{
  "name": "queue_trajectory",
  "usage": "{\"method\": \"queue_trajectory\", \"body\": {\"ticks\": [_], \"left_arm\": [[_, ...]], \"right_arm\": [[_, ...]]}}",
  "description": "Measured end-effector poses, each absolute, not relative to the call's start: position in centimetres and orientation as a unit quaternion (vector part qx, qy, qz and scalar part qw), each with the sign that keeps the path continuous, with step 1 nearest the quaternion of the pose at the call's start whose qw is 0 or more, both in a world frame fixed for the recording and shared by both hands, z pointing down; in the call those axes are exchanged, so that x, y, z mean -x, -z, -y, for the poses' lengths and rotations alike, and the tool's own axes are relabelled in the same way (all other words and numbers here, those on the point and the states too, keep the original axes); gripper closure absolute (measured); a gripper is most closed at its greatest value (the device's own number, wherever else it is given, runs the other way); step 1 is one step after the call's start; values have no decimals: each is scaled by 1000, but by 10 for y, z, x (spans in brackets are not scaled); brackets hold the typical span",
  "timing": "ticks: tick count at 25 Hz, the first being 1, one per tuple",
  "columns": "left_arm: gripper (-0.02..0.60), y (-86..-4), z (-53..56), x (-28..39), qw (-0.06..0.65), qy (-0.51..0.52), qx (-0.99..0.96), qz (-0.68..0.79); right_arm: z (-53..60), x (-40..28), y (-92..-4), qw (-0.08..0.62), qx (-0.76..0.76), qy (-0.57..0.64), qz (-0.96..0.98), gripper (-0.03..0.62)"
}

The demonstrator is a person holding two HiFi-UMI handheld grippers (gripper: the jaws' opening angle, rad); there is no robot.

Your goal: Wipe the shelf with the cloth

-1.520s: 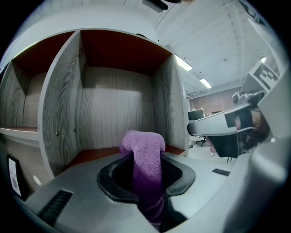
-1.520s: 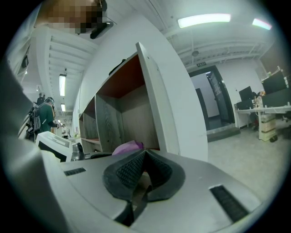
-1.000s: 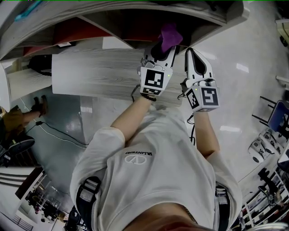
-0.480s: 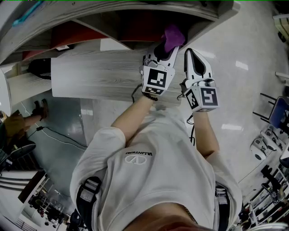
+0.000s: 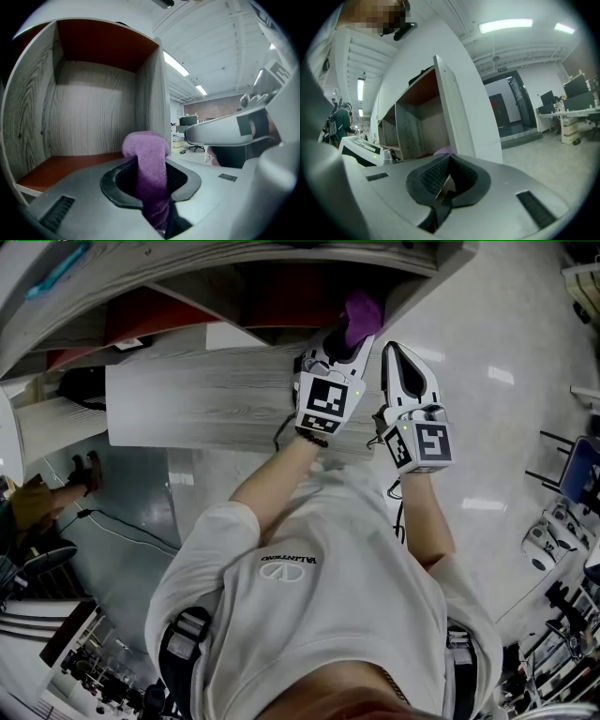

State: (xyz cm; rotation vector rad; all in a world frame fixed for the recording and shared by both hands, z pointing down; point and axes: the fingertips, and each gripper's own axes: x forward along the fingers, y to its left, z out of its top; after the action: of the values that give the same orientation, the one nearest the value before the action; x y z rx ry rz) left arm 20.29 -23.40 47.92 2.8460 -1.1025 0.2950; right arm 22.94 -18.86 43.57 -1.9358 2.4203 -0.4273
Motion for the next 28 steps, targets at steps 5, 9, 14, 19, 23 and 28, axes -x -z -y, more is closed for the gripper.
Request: {"method": "queue_trajectory", "body": {"ticks": [5, 9, 14, 19, 23, 28], "left_arm": [[479, -477, 234, -205, 34, -101, -928, 357], [479, -466, 236, -205, 24, -95, -929, 358], [479, -451, 236, -205, 8, -84, -930, 357], [479, -437, 236, -205, 5, -74, -932, 356], [479, -425, 235, -205, 0, -68, -933, 354], [479, -407, 235, -205, -8, -59, -933, 354]], "right_arm": [[185, -230, -431, 11, 618, 136, -774, 594], [187, -227, -423, 15, 615, 133, -777, 594], [188, -228, -418, 12, 621, 133, -773, 594], [189, -229, -412, 18, 624, 129, -770, 594], [188, -230, -404, 23, 626, 122, -770, 594], [186, -229, -394, 28, 626, 114, -771, 593]]}}
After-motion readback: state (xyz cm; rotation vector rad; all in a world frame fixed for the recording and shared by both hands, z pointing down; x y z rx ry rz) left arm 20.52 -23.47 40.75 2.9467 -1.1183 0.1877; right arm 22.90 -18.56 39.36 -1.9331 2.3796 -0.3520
